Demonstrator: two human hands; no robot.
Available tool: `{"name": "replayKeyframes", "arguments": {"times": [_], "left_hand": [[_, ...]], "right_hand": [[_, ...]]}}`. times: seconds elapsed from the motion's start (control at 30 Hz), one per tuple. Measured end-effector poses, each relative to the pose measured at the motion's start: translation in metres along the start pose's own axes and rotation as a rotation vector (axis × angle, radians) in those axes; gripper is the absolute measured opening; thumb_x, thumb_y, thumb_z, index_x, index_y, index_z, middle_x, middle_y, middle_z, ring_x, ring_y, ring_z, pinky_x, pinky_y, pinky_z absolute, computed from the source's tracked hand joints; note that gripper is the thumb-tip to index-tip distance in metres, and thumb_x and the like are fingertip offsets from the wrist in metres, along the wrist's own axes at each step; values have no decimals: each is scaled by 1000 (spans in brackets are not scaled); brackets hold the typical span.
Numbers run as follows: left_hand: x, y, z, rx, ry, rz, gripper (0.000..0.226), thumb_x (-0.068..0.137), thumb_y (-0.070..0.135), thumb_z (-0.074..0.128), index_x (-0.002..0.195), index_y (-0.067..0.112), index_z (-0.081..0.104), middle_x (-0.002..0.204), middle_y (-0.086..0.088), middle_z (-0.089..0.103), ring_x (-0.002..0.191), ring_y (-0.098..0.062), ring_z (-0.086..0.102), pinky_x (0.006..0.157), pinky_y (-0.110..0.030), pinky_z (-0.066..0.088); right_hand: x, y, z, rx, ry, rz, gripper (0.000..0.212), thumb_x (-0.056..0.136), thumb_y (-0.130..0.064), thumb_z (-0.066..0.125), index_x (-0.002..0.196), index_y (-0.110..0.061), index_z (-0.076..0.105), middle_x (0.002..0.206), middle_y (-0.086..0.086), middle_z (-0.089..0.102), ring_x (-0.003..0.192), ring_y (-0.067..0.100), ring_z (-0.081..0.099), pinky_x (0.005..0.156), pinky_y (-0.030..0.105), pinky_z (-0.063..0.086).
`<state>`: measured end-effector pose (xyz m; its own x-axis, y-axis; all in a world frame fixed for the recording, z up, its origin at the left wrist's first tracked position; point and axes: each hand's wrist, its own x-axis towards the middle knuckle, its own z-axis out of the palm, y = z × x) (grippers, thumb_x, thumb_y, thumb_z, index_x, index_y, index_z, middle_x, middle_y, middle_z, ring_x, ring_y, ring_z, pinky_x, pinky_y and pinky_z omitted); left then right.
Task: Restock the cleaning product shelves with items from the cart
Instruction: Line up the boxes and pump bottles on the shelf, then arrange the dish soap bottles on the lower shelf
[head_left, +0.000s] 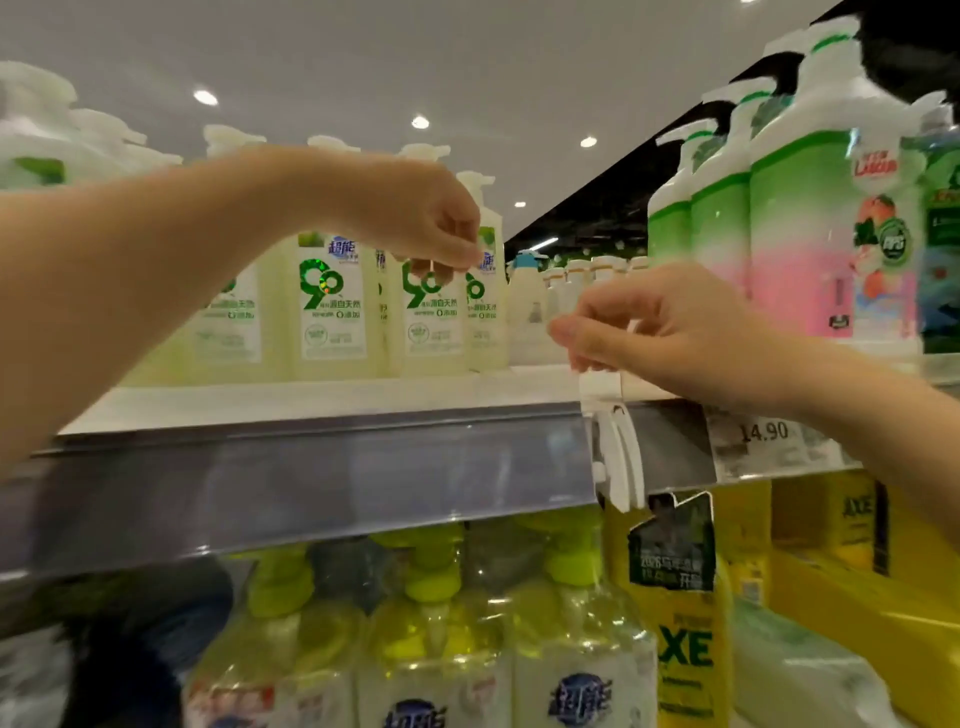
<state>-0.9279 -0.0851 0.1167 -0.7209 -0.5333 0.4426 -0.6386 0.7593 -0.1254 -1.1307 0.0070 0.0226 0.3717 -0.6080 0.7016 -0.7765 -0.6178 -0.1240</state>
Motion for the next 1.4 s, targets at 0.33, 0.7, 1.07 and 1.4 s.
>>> {"name": "replayKeyframes", "arguments": {"times": [0.33, 0.7, 1.07, 1.4], "left_hand": [[-90, 60, 29, 213, 497, 83, 30, 98, 40, 44, 87, 17, 60, 72, 8, 57, 63, -12, 56, 62, -29, 50], [-260, 57, 159, 97, 640, 52, 30, 92, 24, 52, 68, 10, 64, 58, 3, 53, 50, -16, 47, 44, -35, 39], [-425, -101, 171, 97, 196, -538, 28, 89, 55, 38, 89, 34, 57, 72, 16, 62, 64, -6, 57, 48, -21, 38], [-427, -232, 217, 70, -35, -653, 82, 81, 57, 66, 142, 23, 24, 137, -3, 32, 122, -26, 37, 94, -40, 44]], "right_hand": [[-17, -25, 23, -398, 491, -380, 33, 101, -30, 49, 83, -3, 59, 72, 9, 53, 70, 23, 46, 64, 34, 36], [-97, -97, 138, 40, 168, -525, 22, 94, -20, 54, 80, -10, 68, 73, 2, 56, 65, 21, 46, 62, 27, 40], [-46, -200, 331, 331, -375, 65, 27, 86, -60, 50, 108, -50, 39, 110, -29, 44, 105, -10, 44, 83, 10, 36], [12, -208, 423, 520, -257, 608, 50, 86, -22, 70, 117, -35, 33, 116, -6, 34, 111, 10, 44, 101, 26, 39]]}}
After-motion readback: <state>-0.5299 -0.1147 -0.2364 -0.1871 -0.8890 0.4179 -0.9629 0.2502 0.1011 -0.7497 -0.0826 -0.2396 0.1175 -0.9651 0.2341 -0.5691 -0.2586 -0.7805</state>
